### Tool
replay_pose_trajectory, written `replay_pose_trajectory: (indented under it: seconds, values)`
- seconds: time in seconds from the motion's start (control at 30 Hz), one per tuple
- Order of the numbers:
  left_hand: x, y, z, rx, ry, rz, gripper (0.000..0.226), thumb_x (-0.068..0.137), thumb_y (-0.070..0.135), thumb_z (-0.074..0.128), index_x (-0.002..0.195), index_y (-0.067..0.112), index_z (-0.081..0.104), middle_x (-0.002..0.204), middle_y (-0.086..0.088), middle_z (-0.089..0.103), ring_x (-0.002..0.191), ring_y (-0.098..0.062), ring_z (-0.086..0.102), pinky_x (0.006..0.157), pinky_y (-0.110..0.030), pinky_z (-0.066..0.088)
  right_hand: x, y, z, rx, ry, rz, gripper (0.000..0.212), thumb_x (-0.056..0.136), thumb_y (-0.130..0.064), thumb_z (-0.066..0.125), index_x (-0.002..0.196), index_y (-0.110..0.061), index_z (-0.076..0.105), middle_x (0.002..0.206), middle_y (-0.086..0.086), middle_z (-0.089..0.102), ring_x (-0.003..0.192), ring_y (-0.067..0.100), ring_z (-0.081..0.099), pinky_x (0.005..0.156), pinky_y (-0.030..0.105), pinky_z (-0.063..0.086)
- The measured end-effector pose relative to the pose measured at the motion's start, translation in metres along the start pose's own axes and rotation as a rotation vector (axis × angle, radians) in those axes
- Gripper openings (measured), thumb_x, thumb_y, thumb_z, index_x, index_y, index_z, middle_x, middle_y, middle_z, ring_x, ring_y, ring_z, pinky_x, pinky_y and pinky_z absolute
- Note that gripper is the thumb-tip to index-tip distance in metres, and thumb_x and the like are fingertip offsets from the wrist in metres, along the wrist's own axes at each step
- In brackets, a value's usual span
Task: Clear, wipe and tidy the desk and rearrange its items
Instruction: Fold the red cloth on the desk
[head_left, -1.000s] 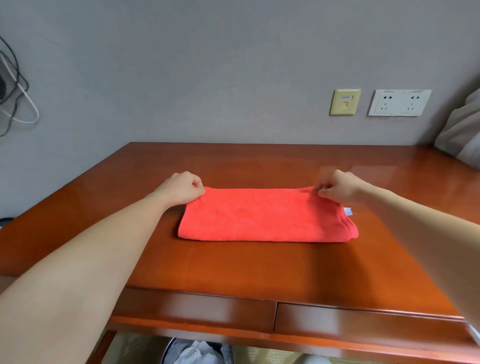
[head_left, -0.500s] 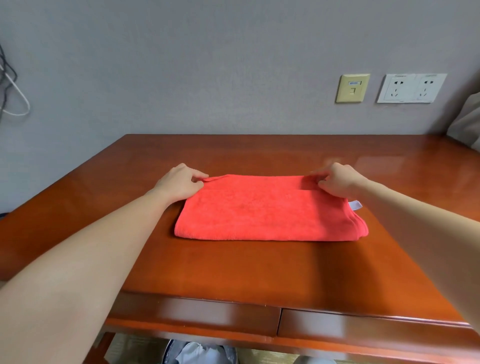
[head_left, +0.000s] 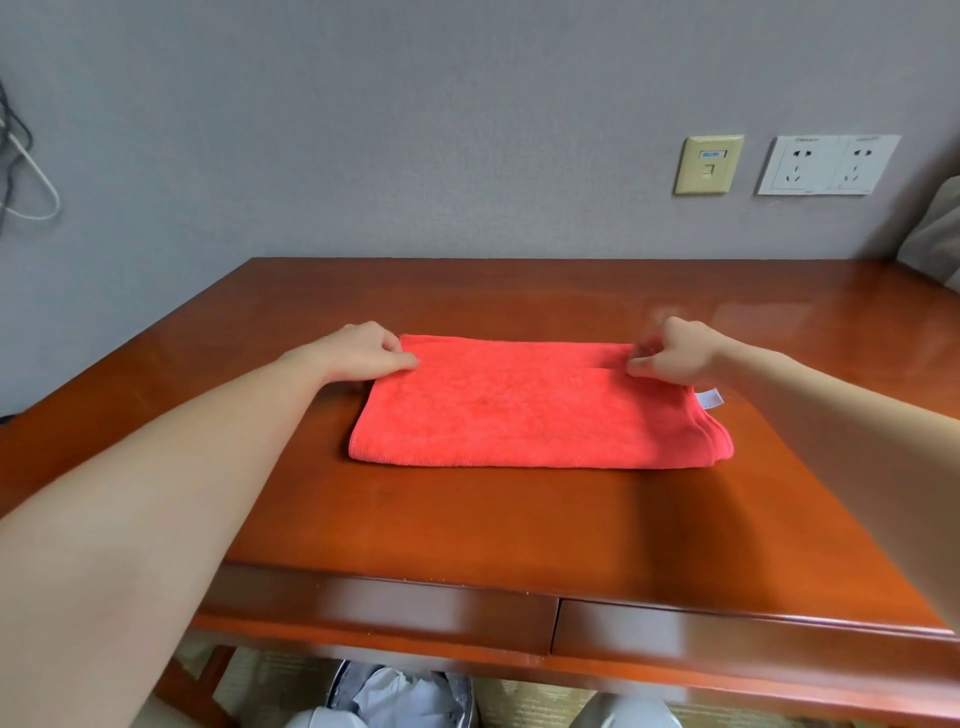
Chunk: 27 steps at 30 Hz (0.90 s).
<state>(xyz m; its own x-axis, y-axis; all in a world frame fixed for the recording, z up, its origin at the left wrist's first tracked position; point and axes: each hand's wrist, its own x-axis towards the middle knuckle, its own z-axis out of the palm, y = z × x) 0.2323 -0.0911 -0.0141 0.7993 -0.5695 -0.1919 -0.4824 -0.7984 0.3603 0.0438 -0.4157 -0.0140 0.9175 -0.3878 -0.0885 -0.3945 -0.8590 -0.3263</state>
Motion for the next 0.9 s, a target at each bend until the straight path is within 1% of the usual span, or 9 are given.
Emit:
replay_pose_trajectory:
  seconds: [0.07,0.1,0.2,0.37,0.47,0.53,0.7,0.8,0.9]
  values:
    - [-0.004,0.001,-0.003,-0.033,-0.060,0.009,0.018,0.092,0.036,0.062,0.086,0.023,0.073,0.100,0.007,0.066,0.098,-0.017,0.060,0.091,-0.037,0.046,-0.001,0.001,0.001,-0.037,0.010,-0.012,0.013,0.083,-0.034,0.064,0.072,-0.030,0.068,0.083,-0.001,0.066,0.085,0.022,0.061,0.074,0.034,0.053]
    - [-0.005,0.003,-0.004,-0.049,-0.045,0.019,0.014,0.091,0.031,0.064,0.086,0.022,0.074,0.095,0.009,0.066,0.097,-0.015,0.060,0.093,-0.037,0.046,-0.001,0.000,0.001,-0.058,0.026,-0.013,0.012,0.083,-0.035,0.064,0.071,-0.032,0.066,0.085,-0.001,0.066,0.087,0.023,0.061,0.077,0.036,0.054]
    - [-0.001,0.010,-0.010,-0.114,0.121,0.040,0.010,0.090,0.027,0.066,0.087,0.022,0.074,0.086,0.015,0.060,0.095,-0.014,0.057,0.097,-0.040,0.046,0.003,-0.004,-0.003,-0.105,0.108,-0.004,0.014,0.084,-0.038,0.060,0.070,-0.034,0.059,0.095,0.001,0.065,0.091,0.026,0.060,0.074,0.034,0.050]
    - [0.018,0.019,-0.018,-0.143,0.332,0.016,0.005,0.088,0.026,0.066,0.085,0.027,0.070,0.095,0.007,0.065,0.102,-0.019,0.060,0.093,-0.037,0.048,0.017,-0.010,-0.015,-0.113,0.254,0.032,0.013,0.089,-0.034,0.055,0.092,-0.024,0.063,0.095,0.001,0.061,0.088,0.027,0.056,0.068,0.032,0.039]
    - [0.034,0.017,-0.013,-0.154,0.337,-0.002,0.009,0.090,0.022,0.064,0.089,0.028,0.070,0.111,0.002,0.068,0.110,-0.020,0.060,0.098,-0.038,0.047,0.029,-0.009,-0.012,-0.122,0.285,0.053,0.017,0.090,-0.034,0.053,0.096,-0.022,0.063,0.096,0.002,0.063,0.086,0.027,0.056,0.066,0.032,0.039]
    - [0.043,0.015,-0.008,-0.143,0.348,-0.006,0.015,0.091,0.018,0.060,0.091,0.029,0.071,0.114,0.000,0.068,0.112,-0.022,0.060,0.099,-0.039,0.047,0.038,-0.006,-0.007,-0.134,0.283,0.070,0.018,0.091,-0.034,0.051,0.097,-0.021,0.063,0.098,0.004,0.064,0.087,0.028,0.058,0.067,0.033,0.040]
    - [0.056,0.007,0.007,-0.090,0.405,0.006,0.022,0.098,0.017,0.054,0.111,0.021,0.072,0.124,-0.005,0.062,0.119,-0.025,0.055,0.101,-0.040,0.045,0.056,0.000,0.004,-0.139,0.297,0.057,0.022,0.095,-0.033,0.047,0.103,-0.020,0.063,0.108,0.008,0.066,0.100,0.034,0.058,0.078,0.039,0.048]
    - [0.056,0.009,0.018,0.076,0.376,0.028,0.033,0.101,0.021,0.051,0.132,0.018,0.059,0.136,-0.010,0.046,0.129,-0.029,0.042,0.110,-0.043,0.036,0.060,0.001,0.010,-0.174,0.290,0.014,0.026,0.096,-0.029,0.049,0.115,-0.019,0.063,0.120,0.010,0.063,0.114,0.034,0.052,0.090,0.042,0.046]
    - [0.049,0.025,0.025,0.083,0.325,0.029,0.042,0.103,0.025,0.044,0.143,0.014,0.047,0.145,-0.008,0.035,0.136,-0.028,0.029,0.113,-0.044,0.031,0.055,-0.008,0.018,-0.146,0.328,-0.020,0.035,0.096,-0.025,0.049,0.128,-0.016,0.056,0.127,0.014,0.056,0.120,0.035,0.047,0.096,0.044,0.043]
